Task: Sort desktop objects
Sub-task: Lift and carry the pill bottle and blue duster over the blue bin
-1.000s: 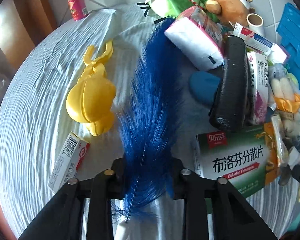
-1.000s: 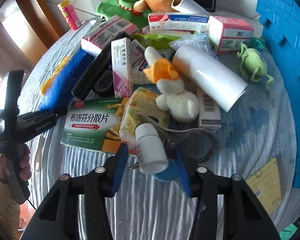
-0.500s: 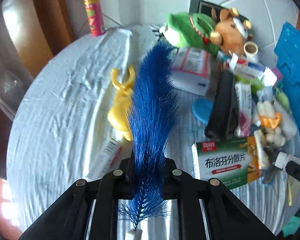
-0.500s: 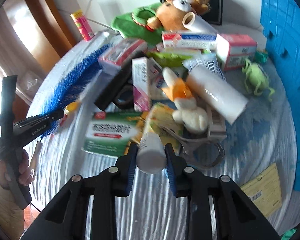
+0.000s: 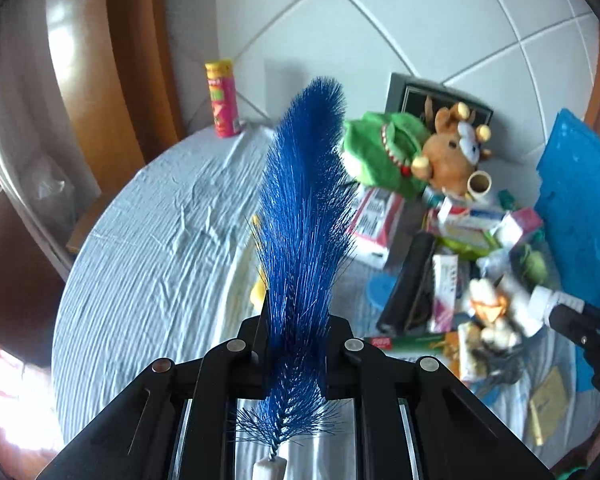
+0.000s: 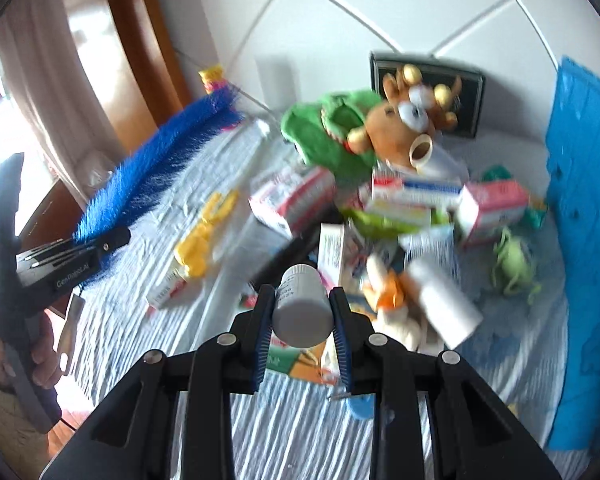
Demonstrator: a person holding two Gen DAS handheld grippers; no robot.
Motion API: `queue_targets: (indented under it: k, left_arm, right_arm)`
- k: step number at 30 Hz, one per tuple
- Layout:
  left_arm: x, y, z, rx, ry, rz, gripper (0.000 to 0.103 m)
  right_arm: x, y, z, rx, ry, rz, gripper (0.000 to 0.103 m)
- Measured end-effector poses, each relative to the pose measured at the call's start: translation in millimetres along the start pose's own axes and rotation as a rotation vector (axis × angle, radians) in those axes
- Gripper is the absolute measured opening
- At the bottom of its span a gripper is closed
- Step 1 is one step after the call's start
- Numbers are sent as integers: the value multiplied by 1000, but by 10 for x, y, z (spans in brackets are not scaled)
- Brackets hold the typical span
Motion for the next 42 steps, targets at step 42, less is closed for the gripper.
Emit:
queue_targets:
  k: [42]
  left_arm:
    - [1820,-1319,2764,-246,250,382,15]
  right_arm:
    - [2813,-712,1402,-46,226,538,28]
Point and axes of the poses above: each gripper's, at about its wrist camera, not at the fingertips, and x roughly against the way its jaws point, z to its right, y to its underside, the point moved 7 cm from there along -x, roughly the way its jaws point, and after that the axes turned 13 degrees about -x, right-handed, at the moved point
